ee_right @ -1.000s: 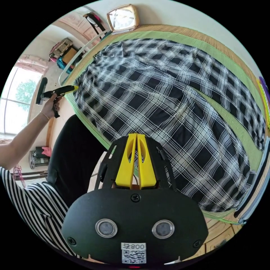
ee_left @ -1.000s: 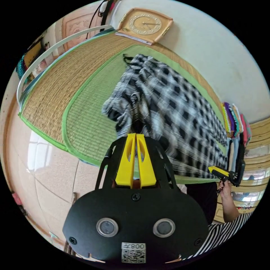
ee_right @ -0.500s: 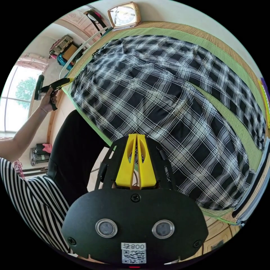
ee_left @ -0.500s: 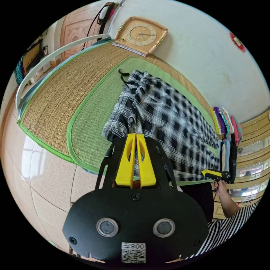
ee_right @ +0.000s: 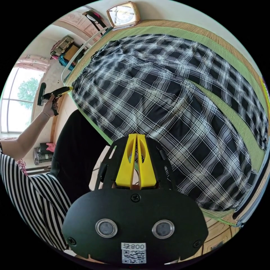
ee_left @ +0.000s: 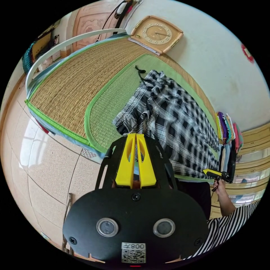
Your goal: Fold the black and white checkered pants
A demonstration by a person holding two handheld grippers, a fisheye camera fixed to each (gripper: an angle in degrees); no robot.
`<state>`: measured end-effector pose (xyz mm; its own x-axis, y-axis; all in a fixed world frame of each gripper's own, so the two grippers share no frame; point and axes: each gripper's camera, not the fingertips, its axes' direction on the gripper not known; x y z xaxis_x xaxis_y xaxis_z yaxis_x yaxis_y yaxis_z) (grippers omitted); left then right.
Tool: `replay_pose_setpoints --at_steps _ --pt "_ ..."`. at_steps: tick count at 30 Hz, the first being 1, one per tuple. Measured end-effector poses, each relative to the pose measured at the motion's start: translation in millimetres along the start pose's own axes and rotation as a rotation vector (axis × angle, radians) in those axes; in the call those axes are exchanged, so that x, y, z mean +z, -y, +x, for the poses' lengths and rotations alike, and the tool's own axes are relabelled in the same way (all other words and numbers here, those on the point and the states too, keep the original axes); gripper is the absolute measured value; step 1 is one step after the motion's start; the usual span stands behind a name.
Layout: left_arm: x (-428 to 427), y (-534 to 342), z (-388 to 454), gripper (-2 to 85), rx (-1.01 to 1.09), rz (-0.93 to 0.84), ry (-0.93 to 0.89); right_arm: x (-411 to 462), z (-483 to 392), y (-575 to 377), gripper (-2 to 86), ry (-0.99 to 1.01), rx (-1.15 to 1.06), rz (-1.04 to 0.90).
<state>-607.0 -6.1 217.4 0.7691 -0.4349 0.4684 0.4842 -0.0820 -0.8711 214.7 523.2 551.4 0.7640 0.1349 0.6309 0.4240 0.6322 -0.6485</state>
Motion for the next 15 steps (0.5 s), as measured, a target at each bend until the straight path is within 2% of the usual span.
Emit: replay_pose_setpoints --at_steps 2,6,11,15 --pt "-15 0 23 0.2 0.06 0.039 -0.043 -11 -2 1 0.0 0.025 0.019 0.027" --pt "-19 7 63 0.2 0.174 0.011 -0.111 -35 -4 8 0.1 0.058 0.035 0.114" --pt "-13 35 116 0.5 0.29 -0.032 -0.206 -65 5 51 0.2 0.024 0.033 0.225" --pt "-11 67 152 1.4 0.402 -0.065 -0.196 -80 9 94 0.5 -0.032 -0.006 0.259"
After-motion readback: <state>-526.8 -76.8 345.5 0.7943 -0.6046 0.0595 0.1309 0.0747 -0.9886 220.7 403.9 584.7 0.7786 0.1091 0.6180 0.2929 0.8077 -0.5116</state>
